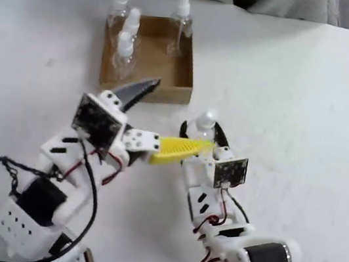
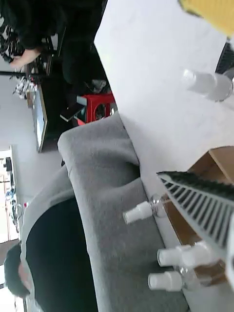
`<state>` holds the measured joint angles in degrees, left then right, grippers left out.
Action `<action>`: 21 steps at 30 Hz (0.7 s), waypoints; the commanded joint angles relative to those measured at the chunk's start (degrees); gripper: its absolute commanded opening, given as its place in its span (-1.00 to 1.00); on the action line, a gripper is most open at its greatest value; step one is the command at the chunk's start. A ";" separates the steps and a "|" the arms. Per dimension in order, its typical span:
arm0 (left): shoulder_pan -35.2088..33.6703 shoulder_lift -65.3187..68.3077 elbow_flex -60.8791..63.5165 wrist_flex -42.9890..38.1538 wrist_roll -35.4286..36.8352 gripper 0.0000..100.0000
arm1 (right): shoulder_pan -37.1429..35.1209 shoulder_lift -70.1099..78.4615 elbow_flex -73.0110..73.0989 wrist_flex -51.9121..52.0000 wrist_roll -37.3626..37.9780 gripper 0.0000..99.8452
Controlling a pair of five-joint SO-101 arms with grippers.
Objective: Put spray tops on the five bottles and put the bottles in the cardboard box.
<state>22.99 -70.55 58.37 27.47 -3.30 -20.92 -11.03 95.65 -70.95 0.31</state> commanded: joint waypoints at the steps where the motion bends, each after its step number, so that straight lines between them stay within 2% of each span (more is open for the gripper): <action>1: -4.97 -4.00 -3.16 1.76 0.00 -0.36 | 0.66 -0.22 0.44 -0.13 0.00 -0.97; 6: -9.98 -10.77 -2.90 6.77 0.00 -0.98 | 0.66 -0.22 0.44 -0.13 0.00 -0.97; 9: -12.44 -15.25 -2.90 11.69 0.00 -0.84 | 0.66 -0.22 0.44 -0.13 0.00 -0.97; 12: -15.52 -20.00 -2.55 15.12 0.00 -0.85 | 0.66 -0.22 0.44 -0.13 -0.09 -0.97; 16: -20.26 -27.30 3.25 14.15 0.00 -0.96 | 0.66 -0.84 0.35 -0.75 -0.18 -0.97; 21: -23.96 -35.12 12.04 13.10 0.00 -0.95 | 0.66 -0.84 -1.76 -7.60 0.00 -0.97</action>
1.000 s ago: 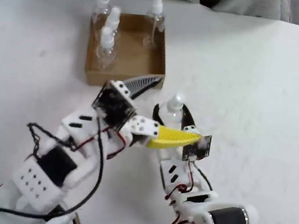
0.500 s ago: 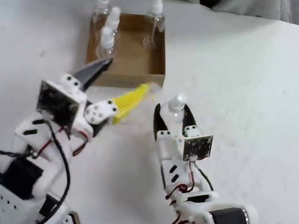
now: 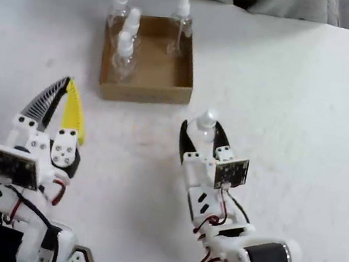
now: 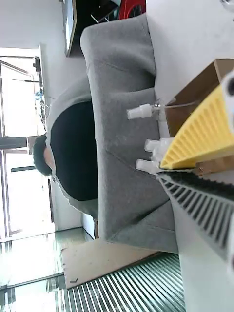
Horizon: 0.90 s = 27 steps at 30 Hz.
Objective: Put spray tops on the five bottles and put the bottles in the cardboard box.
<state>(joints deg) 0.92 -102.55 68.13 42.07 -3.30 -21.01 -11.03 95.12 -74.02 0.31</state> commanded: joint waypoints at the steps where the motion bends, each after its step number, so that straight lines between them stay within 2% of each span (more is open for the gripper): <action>1: -2.51 -2.68 3.43 -1.49 0.00 -0.95 | 0.66 -0.84 -1.49 -5.93 0.00 -0.97; 7: -4.88 -2.15 9.23 -1.58 0.18 -0.96 | 0.75 -0.84 -6.15 -7.60 0.00 -0.97; 11: -4.88 -2.15 13.98 -1.58 5.27 -0.96 | 0.48 -0.84 -11.52 -7.52 0.00 -0.97; 15: -4.88 -2.15 18.29 -1.58 5.54 -0.96 | 0.22 -0.31 -17.49 -6.99 0.00 -0.97; 27: -4.70 -1.98 28.84 -3.08 5.54 -0.95 | -1.19 -0.22 -40.09 17.89 -0.35 -0.97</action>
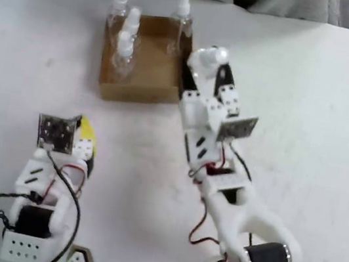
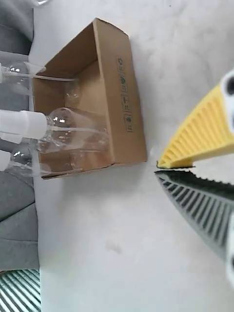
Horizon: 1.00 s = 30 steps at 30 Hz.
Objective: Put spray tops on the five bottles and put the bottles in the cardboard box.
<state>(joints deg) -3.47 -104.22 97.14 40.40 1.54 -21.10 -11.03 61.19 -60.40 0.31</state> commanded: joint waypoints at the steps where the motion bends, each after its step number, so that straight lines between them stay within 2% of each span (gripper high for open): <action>1: -0.22 -0.31 -0.18 -0.53 0.70 -0.95 | -1.63 -0.13 -7.47 5.67 -0.35 -0.97; 5: 0.40 -0.31 -0.18 5.45 0.70 -0.95 | -2.51 2.86 -12.40 9.36 -0.35 -0.97; 11: 4.44 -0.31 -0.18 9.41 0.70 -0.95 | -1.98 17.63 -23.47 9.27 -0.35 -0.97; 19: 4.97 -0.31 -0.18 9.93 0.70 -0.95 | -0.92 32.31 -35.69 6.81 -0.18 -0.97; 30: 4.97 -0.31 -0.18 9.93 0.70 -0.95 | -0.84 41.71 -41.49 6.73 0.00 -0.97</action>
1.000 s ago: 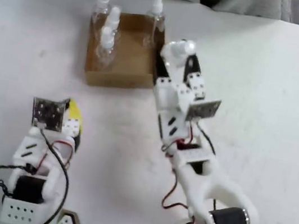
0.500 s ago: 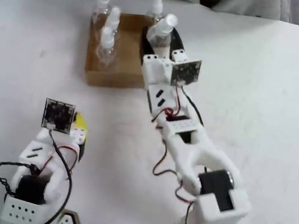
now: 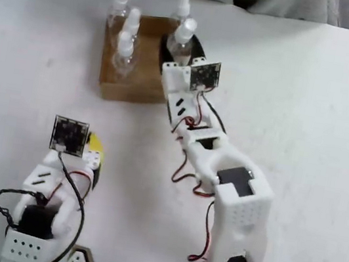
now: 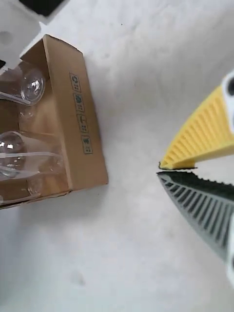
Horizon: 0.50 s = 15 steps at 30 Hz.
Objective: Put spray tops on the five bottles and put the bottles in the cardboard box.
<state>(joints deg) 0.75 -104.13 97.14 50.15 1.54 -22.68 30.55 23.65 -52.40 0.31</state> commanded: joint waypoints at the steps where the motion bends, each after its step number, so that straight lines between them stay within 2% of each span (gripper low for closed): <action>1: 0.75 -0.40 -0.18 0.18 0.70 -0.95 | 0.75 0.92 -4.66 -1.19 0.00 -0.97; 12: 0.66 -0.31 -0.18 0.18 0.70 -0.95 | 0.75 6.46 -7.74 -1.10 0.18 -0.97; 15: 0.57 -0.31 -0.18 0.18 0.70 -0.95 | 0.75 6.64 -7.74 -1.10 3.78 -0.97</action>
<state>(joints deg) 0.75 -104.13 97.14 50.15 1.54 -22.59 38.20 18.73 -52.40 0.84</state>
